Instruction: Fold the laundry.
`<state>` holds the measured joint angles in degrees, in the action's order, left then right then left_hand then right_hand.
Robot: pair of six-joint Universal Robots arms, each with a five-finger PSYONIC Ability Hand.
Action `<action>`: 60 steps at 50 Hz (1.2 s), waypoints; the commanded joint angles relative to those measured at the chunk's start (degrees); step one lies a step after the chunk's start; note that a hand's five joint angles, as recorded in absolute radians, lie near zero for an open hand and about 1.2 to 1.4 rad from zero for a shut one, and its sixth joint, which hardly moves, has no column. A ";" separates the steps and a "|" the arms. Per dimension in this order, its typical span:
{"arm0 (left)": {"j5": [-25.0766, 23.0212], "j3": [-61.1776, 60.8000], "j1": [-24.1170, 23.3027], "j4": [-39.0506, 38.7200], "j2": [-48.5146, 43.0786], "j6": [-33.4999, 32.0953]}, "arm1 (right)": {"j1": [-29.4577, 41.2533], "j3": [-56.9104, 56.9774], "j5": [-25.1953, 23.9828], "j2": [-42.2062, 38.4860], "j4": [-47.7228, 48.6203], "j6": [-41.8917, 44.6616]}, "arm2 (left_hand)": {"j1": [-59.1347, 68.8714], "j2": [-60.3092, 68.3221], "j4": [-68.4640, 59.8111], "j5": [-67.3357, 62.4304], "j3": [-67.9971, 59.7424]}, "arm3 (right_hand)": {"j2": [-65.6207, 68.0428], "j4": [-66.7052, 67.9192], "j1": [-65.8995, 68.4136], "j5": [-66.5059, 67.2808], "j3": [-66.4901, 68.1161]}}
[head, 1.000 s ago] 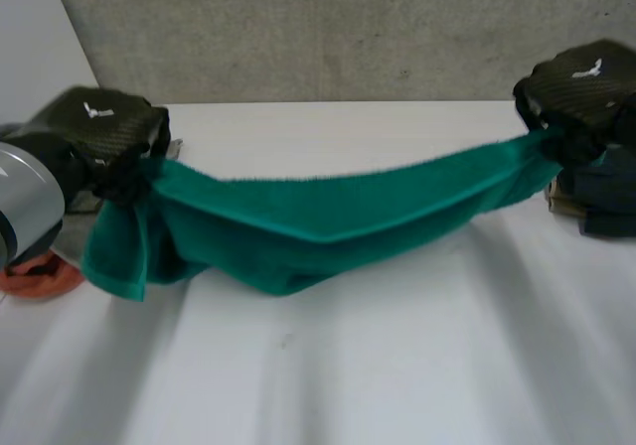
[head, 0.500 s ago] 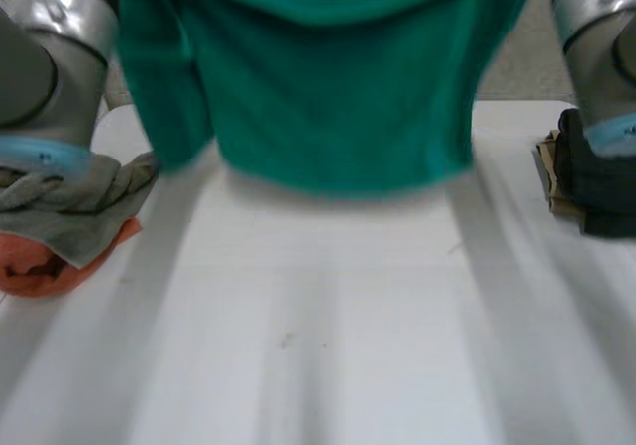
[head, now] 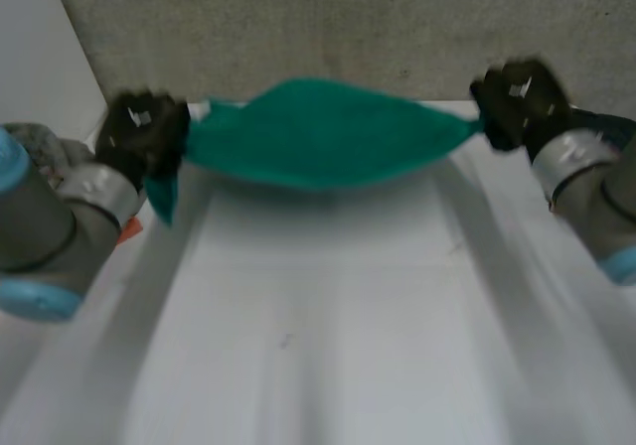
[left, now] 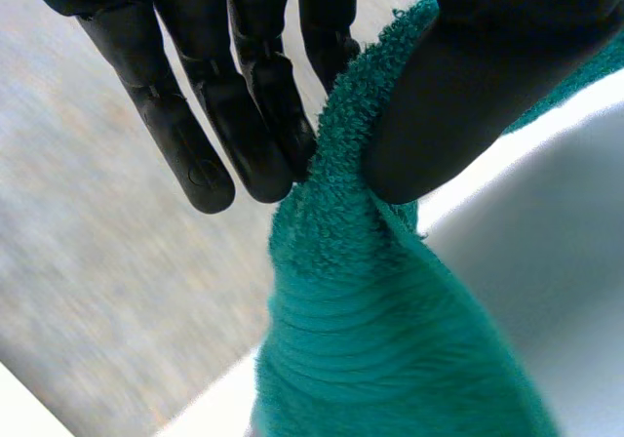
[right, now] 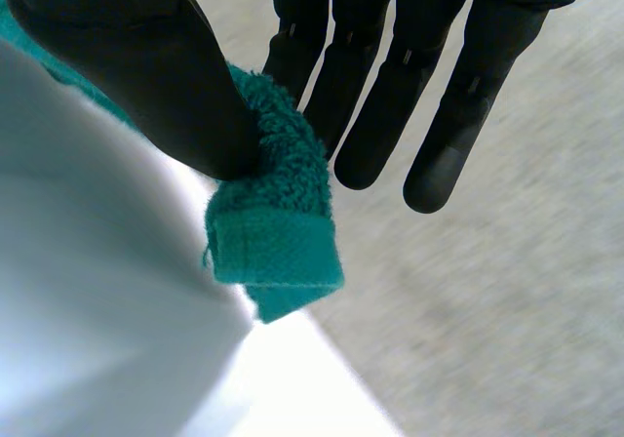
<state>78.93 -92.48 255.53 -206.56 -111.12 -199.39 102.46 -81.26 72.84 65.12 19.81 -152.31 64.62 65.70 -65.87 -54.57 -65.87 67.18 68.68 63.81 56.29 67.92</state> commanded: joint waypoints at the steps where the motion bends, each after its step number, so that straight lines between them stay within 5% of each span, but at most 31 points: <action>1: -1.24 -6.57 1.29 -5.52 -8.06 -9.42 | -0.51 -6.01 -1.21 -4.03 -0.21 5.09 | -15.81 -16.90 17.07 15.77 17.07 | 12.82 11.32 16.19 13.71 12.08; 3: -1.06 -7.01 1.46 -5.26 -9.20 -12.84 | -1.12 -6.36 -1.21 -4.65 -1.43 6.41 | -30.94 -32.02 32.19 30.89 32.20 | 12.82 11.32 16.19 13.71 12.08; 14: 2.63 -7.62 2.96 -1.75 -8.24 -15.24 | -2.80 -6.19 -0.86 -4.21 -5.83 5.45 | -42.63 -43.71 43.88 42.58 43.89 | 12.82 11.32 16.19 13.71 12.08; 27: 3.42 -13.33 6.73 4.49 -0.69 -11.37 | -4.73 -6.72 -0.07 -4.12 -7.07 5.27 | -34.40 -35.49 35.66 34.36 35.66 | 12.82 11.32 16.19 13.71 12.08; 37: -9.14 -12.02 13.32 16.54 -0.24 -7.76 | -4.91 -6.80 -0.25 -4.83 -7.07 5.54 | -25.81 -26.89 27.06 25.76 27.07 | 12.82 11.32 16.19 13.71 12.08; 60: -9.59 -3.06 12.45 12.68 -10.96 -13.22 | -4.73 -6.98 -0.07 -5.71 -7.24 5.71 | -22.12 -23.21 23.38 22.08 23.38 | 12.82 11.32 16.19 13.71 12.08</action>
<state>69.08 -97.28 268.56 -191.74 -120.22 -212.63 97.75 -88.21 72.78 59.60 12.57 -146.60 33.73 33.50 -33.51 -23.62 -33.61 67.18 68.69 63.81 56.25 67.92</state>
